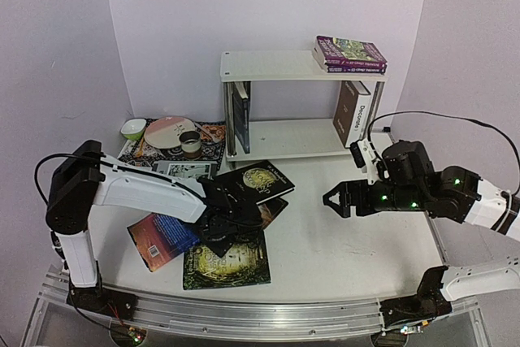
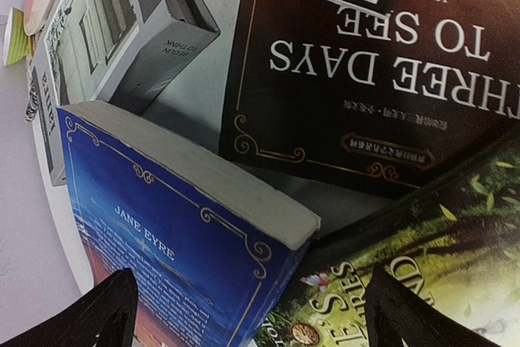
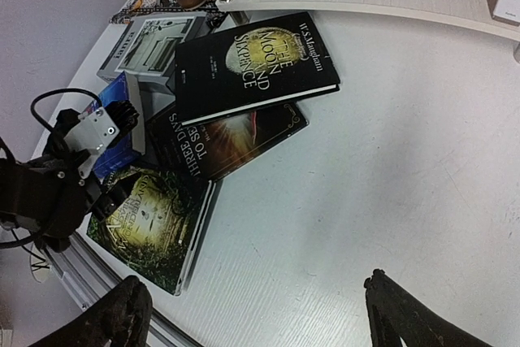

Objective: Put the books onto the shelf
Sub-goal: Pick up the book from the book pile.

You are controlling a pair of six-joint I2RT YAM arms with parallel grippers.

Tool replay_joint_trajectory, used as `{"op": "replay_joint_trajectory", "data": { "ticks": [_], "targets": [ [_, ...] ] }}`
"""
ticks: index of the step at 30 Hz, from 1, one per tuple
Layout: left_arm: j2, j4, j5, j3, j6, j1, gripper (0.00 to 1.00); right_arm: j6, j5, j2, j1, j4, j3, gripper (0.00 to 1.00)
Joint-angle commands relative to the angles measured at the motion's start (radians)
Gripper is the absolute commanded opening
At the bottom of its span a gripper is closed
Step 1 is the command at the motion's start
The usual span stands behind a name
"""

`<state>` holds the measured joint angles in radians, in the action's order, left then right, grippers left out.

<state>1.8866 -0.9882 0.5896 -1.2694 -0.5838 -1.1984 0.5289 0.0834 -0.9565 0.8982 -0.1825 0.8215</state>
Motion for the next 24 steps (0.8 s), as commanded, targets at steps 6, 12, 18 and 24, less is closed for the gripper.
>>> {"op": "replay_joint_trajectory", "data": {
  "ticks": [6, 12, 18, 24],
  "targets": [
    [0.138, -0.157, 0.195, -0.122, -0.055, 0.023, 0.96, -0.005, 0.015, 0.024, 0.004, 0.011, 0.0, 0.92],
    [0.214, -0.191, 0.237, -0.153, -0.074, 0.034, 0.92, -0.008, 0.011, 0.006, 0.003, 0.011, 0.01, 0.92],
    [0.274, -0.257, 0.3, -0.173, -0.131, 0.034, 0.7, -0.01, 0.009, -0.004, 0.003, 0.011, 0.019, 0.92],
    [0.305, -0.303, 0.363, -0.195, -0.166, 0.034, 0.46, -0.011, 0.007, -0.017, 0.004, 0.012, 0.028, 0.92]
  ]
}}
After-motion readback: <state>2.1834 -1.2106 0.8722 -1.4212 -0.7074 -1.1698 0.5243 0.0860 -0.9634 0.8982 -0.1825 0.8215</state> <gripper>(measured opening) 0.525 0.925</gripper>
